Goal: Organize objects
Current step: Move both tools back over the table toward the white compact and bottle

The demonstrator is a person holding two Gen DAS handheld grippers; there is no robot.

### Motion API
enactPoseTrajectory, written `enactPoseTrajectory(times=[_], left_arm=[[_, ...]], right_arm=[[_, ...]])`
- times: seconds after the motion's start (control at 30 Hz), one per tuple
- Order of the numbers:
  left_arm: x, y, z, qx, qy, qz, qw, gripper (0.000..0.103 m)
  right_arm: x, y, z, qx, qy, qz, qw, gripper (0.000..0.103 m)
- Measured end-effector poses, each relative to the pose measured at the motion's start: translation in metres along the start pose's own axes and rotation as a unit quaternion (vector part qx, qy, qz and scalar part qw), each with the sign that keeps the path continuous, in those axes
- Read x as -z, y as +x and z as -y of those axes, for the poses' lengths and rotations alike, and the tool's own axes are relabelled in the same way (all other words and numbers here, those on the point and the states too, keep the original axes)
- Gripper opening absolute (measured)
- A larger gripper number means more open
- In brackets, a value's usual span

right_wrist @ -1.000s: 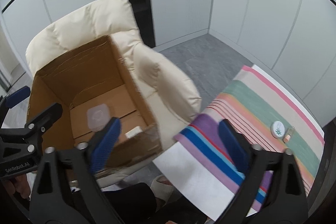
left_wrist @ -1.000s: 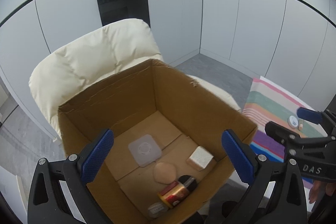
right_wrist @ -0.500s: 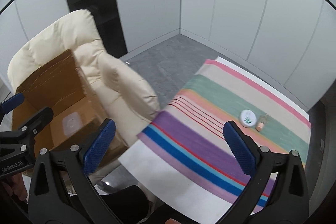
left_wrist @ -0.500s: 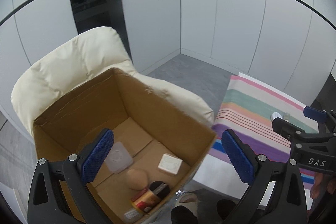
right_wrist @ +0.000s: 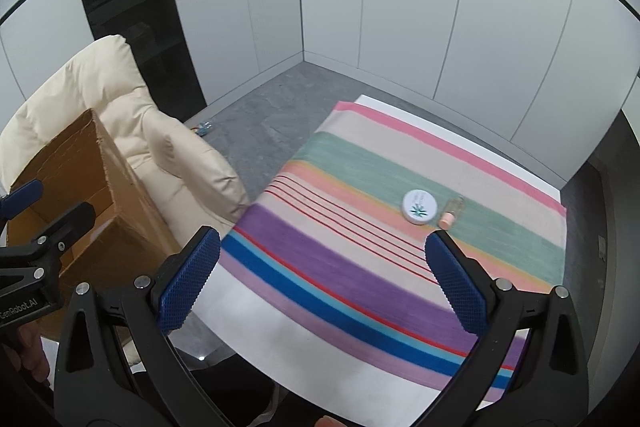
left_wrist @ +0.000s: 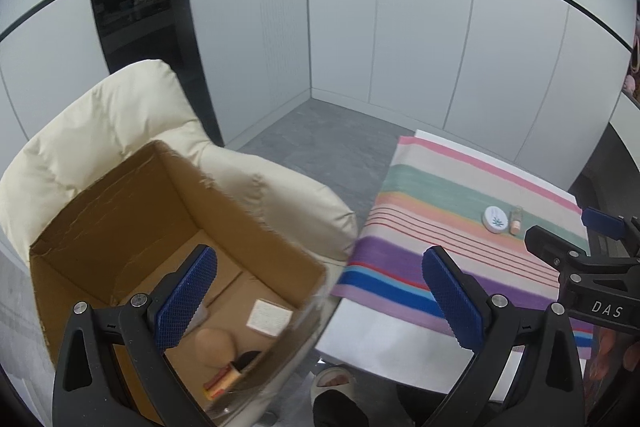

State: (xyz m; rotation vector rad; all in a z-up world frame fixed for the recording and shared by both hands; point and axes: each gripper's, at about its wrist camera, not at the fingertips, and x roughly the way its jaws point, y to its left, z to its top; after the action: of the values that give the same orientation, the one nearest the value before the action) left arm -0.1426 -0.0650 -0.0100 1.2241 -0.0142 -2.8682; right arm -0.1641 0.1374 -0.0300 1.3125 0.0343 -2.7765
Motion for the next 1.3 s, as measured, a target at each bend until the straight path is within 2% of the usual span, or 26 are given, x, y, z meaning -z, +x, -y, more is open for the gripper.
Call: enactPoseTrajectory(times=[0.57,0.97,1.3], left_arm=[[-0.007,0.010,0.072,0.044,0.044,-0.006,0.9980,0.103],[-0.006,0.013,0.124,0.079,0.070,-0.009,0.9944,0.103],[-0.006,0.032,0.160,0.106,0.098,-0.016,0.9893,0.102]], right_arm=[[0.017,-0.009,0.070,0.039,0.042,-0.003,0.998,0.103],[0.033,-0.017,0.122,0.068,0.074,-0.005,0.995,0.103],[0.043,-0.013,0.155,0.088,0.077,-0.011,0.993,0.103]])
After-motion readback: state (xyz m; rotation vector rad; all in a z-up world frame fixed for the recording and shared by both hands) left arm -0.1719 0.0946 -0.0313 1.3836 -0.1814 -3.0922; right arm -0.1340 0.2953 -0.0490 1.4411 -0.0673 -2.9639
